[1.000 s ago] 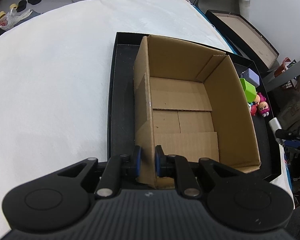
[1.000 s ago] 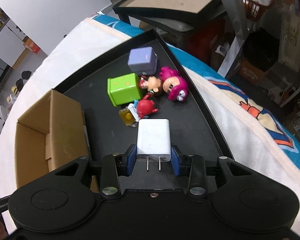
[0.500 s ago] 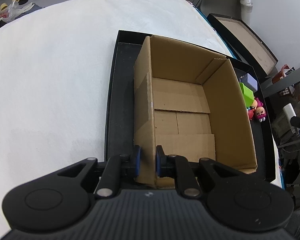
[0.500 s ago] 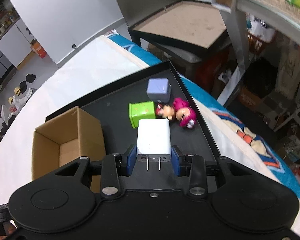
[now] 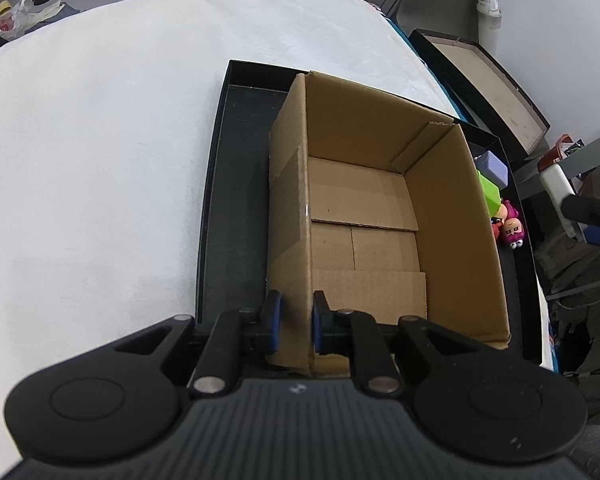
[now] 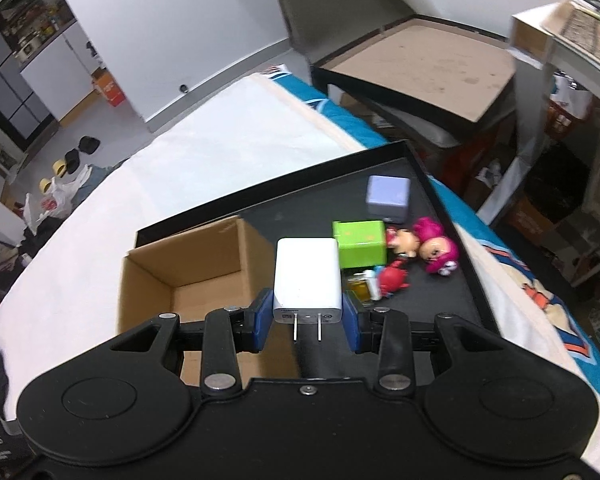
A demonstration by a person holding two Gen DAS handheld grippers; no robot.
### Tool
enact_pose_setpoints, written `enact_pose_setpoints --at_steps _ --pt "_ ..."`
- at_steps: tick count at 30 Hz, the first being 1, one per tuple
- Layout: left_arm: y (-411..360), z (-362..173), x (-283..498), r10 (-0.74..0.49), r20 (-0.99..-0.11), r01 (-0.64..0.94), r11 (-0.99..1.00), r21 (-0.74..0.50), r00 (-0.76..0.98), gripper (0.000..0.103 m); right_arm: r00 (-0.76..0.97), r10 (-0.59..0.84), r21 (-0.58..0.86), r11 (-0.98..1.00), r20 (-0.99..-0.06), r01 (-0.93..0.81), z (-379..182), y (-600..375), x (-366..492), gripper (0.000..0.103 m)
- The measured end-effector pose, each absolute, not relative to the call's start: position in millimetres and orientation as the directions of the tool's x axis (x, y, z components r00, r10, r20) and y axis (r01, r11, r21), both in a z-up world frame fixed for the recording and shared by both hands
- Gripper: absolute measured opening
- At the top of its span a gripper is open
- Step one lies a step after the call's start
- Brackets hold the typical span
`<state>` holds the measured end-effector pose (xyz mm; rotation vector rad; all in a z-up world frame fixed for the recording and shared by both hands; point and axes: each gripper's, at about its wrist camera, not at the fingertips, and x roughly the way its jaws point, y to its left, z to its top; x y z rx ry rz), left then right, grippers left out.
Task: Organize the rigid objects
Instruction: 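Lift the white charger with the right gripper and carry it over the box, then open the right gripper to drop the charger into the box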
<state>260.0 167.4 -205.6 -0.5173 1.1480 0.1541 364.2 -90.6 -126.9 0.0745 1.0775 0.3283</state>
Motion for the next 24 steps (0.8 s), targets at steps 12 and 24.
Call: enact_pose_setpoints --at_steps 12,24 --pt "165 -209 258 -0.176 -0.886 -0.375 0.858 -0.351 0.428 0.016 0.376 0.357 0.241 0.916 -0.855 -0.322 -138 -22 368 0.036" --pt "173 -211 258 -0.209 -0.880 -0.389 0.836 -0.387 0.428 0.016 0.274 0.400 0.295 0.887 -0.874 -0.355 -174 37 373 0.036"
